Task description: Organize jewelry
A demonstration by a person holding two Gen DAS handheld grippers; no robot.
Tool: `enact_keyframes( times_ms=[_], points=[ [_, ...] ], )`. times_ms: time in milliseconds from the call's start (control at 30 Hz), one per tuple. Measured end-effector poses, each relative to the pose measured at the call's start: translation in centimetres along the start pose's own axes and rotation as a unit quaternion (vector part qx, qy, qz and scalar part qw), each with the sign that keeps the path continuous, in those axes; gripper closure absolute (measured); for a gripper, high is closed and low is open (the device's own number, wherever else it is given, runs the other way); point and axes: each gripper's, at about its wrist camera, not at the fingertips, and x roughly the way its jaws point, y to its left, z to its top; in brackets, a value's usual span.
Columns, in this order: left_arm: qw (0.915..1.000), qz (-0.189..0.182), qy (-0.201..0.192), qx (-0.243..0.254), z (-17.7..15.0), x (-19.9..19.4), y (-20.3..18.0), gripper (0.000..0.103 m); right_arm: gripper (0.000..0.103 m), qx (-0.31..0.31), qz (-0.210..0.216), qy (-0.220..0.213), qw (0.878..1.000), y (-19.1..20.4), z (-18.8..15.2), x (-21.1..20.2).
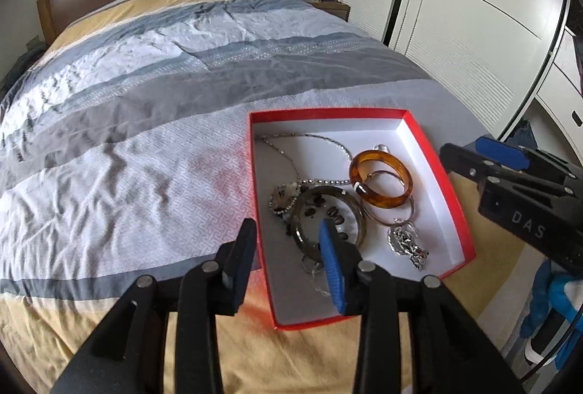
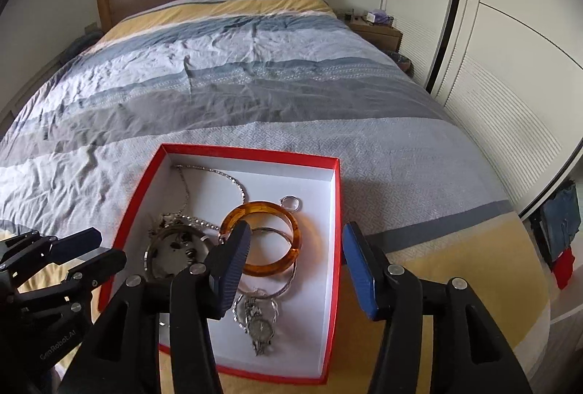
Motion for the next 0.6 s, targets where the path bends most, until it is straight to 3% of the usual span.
enact_keyframes(
  times_ms=[33, 67, 233, 300, 600],
  points=[
    [0.9999, 0.008, -0.007, -0.003, -0.1, -1.0, 0.2, 0.054, 0.046, 0.003, 0.003, -0.006, 1.000, 0.1, -0.2, -1.3],
    [0.9997, 0.017, -0.018, -0.007, -0.3, -2.4, 0.5, 0.052, 0.043, 0.005, 0.005, -0.012, 1.000, 0.3, -0.4, -2.3],
    [0.9969, 0.052, -0.055, -0.021, -1.7, -8.5, 2.1, 0.051, 0.036, 0.005, 0.017, -0.038, 0.999, 1.9, -1.4, -8.4],
    [0.9957, 0.061, -0.064, -0.028, -2.7, -11.1, 2.9, 0.051, 0.024, 0.003, 0.024, -0.051, 0.998, 2.9, -2.0, -10.8],
    [0.9871, 0.108, -0.104, -0.056, -8.4, -20.8, 6.3, 0.051, 0.002, -0.028, 0.064, -0.080, 0.994, 9.0, -6.5, -19.2]
  ],
)
